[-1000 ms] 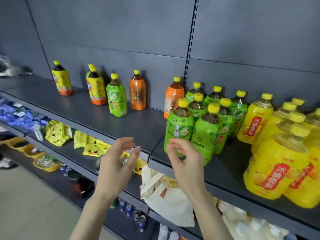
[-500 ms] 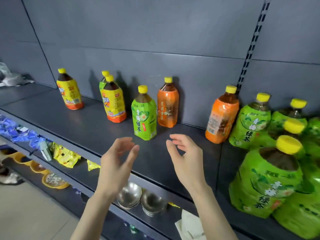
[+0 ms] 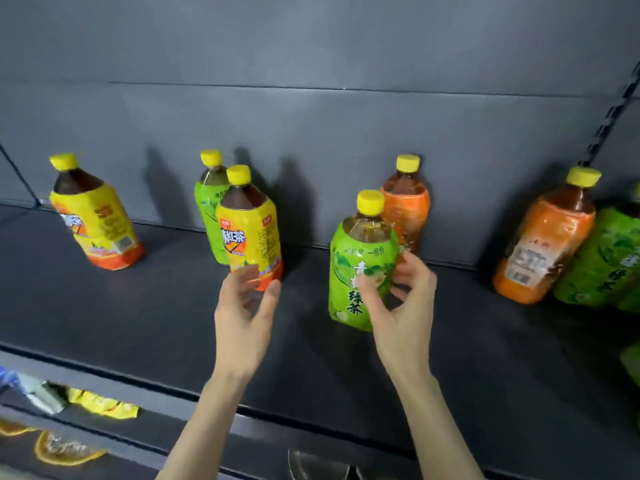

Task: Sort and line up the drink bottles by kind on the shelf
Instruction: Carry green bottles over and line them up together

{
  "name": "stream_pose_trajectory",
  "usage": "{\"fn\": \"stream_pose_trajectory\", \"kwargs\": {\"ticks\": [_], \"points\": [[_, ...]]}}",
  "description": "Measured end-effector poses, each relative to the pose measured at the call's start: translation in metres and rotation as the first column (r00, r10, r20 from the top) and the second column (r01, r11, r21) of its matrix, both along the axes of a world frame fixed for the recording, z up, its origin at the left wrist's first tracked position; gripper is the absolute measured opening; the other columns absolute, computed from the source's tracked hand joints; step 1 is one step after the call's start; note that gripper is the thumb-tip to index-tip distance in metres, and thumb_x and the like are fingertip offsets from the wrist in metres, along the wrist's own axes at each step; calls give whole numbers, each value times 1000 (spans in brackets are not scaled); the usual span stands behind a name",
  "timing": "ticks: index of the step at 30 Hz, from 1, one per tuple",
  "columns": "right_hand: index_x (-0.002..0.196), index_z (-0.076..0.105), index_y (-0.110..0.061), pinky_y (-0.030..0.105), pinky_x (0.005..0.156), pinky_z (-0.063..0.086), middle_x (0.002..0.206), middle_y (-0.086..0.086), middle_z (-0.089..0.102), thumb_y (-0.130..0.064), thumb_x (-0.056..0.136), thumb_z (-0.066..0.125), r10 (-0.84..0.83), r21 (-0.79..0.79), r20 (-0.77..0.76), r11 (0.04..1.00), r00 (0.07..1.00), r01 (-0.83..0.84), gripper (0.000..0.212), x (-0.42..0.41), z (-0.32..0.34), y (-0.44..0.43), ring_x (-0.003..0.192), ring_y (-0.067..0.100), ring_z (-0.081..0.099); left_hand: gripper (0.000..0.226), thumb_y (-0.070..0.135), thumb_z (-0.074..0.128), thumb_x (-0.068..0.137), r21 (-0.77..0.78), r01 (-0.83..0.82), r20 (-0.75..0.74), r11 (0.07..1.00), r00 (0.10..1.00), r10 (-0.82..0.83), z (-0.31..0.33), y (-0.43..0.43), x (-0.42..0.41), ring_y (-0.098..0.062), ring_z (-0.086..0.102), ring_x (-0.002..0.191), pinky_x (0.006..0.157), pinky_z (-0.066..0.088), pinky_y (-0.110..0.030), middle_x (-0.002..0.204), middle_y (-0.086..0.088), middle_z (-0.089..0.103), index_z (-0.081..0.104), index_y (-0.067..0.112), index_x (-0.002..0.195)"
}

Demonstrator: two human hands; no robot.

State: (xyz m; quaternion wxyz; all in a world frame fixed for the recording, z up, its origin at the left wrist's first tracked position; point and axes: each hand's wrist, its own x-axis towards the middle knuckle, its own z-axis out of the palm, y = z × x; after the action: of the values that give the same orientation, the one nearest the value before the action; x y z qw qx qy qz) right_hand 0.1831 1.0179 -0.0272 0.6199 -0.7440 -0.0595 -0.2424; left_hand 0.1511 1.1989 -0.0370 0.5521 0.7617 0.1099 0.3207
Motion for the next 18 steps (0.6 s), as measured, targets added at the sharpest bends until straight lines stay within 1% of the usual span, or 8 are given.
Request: {"fn": "stream_pose_trajectory", "kwargs": {"ticks": [2,4,6,8,10,12,15,18], "points": [[134,43,-26,37,100,45,116,-15,41,-63,65,69,-51,-8,-58,999,997,51,83,10,-9,9,117,11,49,56,37,70,82,-30,3,-19,1000,1000,-3,-9,21,21,-8,52,110,94,45,-26,123,-1,46,44,20,128],[134,40,-38,42,104,43,121,-20,43,-65,62,73,-24,44,-95,999,995,28,83,17,-15,19,122,12,48,75,40,71,80,-7,-8,-51,1000,999,7,-14,36,38,0,32,120,104,32,-25,134,-5,33,33,15,140],[128,35,-47,40,103,46,127,-13,51,-54,65,81,23,121,-103,993,994,-10,79,20,-17,29,119,7,53,85,39,71,81,-15,12,-79,1000,997,-13,-16,50,54,6,21,121,108,21,-20,145,-11,27,24,8,145],[130,32,-43,31,99,49,128,-8,55,-42,66,83,43,165,-114,986,992,-24,81,23,-17,36,111,-1,57,95,56,66,77,-119,61,-88,991,994,-71,-19,65,67,-4,28,132,115,25,-32,145,-7,32,23,10,147],[132,32,-36,23,94,51,127,-8,56,-42,63,85,48,163,-120,986,992,-28,87,28,-17,39,108,-4,58,83,63,59,74,-184,99,-98,978,988,-119,-23,77,79,-13,39,129,112,33,-43,131,7,46,34,18,139],[136,31,-36,31,97,50,128,-10,56,-50,59,85,77,136,-135,989,988,-58,96,32,-18,44,113,1,57,65,62,55,75,-135,96,-121,986,986,-113,-24,80,84,-17,43,122,109,36,-45,112,18,45,43,26,128],[134,28,-44,42,102,46,133,-10,52,-59,57,81,115,107,-159,989,981,-99,96,37,-22,60,120,8,54,78,69,57,66,-105,65,-133,992,988,-79,-23,79,88,-21,46,117,105,38,-45,107,5,43,48,19,126],[134,25,-41,37,102,47,132,-10,51,-60,57,79,152,95,-172,986,973,-137,96,40,-22,75,120,6,53,75,73,60,65,-117,119,-154,986,979,-137,-23,83,94,-20,54,111,100,45,-45,116,0,49,49,23,120]]}}
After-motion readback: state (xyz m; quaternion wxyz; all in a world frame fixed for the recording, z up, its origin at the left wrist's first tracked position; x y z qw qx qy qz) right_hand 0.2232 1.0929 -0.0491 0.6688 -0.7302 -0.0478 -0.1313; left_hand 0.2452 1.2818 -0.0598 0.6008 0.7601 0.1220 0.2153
